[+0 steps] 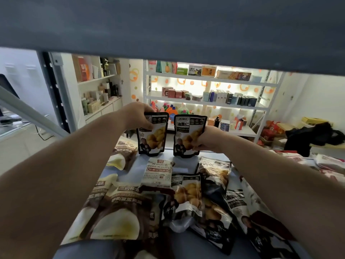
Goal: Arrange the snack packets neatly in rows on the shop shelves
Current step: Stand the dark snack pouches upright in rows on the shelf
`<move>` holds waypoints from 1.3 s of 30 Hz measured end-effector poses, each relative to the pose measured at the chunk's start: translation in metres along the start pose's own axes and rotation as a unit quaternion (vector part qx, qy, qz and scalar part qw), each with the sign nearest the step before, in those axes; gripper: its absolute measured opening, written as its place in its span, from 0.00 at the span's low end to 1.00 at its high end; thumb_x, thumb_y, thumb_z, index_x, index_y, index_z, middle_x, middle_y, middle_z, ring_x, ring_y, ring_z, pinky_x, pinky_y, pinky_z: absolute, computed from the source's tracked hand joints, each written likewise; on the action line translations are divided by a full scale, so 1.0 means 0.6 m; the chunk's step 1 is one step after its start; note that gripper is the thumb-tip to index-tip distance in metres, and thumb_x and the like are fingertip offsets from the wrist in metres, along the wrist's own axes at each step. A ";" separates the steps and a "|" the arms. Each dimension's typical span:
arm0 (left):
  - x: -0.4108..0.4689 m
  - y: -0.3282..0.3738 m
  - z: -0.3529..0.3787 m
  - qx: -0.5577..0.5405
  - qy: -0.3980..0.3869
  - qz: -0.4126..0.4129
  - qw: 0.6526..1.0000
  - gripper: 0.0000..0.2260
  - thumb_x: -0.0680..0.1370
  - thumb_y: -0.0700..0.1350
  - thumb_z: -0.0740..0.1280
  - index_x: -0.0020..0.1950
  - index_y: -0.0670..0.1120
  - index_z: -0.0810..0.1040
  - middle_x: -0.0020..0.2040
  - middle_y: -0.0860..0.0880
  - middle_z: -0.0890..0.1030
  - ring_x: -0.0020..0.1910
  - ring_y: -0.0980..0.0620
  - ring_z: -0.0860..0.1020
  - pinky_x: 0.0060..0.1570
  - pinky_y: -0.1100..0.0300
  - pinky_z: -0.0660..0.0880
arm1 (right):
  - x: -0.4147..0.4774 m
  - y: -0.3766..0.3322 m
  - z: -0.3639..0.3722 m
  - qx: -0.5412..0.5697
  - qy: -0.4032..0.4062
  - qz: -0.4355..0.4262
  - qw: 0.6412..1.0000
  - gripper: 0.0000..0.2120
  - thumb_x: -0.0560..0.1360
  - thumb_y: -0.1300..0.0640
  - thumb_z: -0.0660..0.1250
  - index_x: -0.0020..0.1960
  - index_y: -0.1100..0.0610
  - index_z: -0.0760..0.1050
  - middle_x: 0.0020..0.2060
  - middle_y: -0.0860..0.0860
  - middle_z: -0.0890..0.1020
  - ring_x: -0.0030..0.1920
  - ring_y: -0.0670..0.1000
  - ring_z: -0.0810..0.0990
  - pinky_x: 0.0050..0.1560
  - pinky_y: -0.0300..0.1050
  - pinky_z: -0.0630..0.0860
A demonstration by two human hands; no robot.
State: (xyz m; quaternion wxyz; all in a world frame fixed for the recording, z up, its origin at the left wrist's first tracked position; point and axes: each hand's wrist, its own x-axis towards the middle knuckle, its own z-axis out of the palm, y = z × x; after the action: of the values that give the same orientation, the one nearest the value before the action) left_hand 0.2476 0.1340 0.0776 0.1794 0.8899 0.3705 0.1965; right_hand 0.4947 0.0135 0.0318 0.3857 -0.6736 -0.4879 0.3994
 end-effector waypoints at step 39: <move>-0.225 0.039 0.095 0.102 -0.140 0.060 0.983 0.23 0.72 0.68 0.65 0.66 0.66 0.70 0.69 0.52 0.68 0.58 0.52 0.69 0.54 0.55 0.67 | -0.214 -0.010 0.098 -0.482 0.005 0.064 0.874 0.33 0.67 0.27 0.67 0.60 0.51 0.79 0.49 0.47 0.79 0.47 0.48 0.77 0.43 0.42 0.70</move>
State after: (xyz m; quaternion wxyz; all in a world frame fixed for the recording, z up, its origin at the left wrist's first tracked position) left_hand 0.2015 0.0101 0.0105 0.1257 0.9428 0.3060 0.0412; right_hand 0.4126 -0.1015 0.0356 -0.0112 -0.8075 -0.5740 0.1353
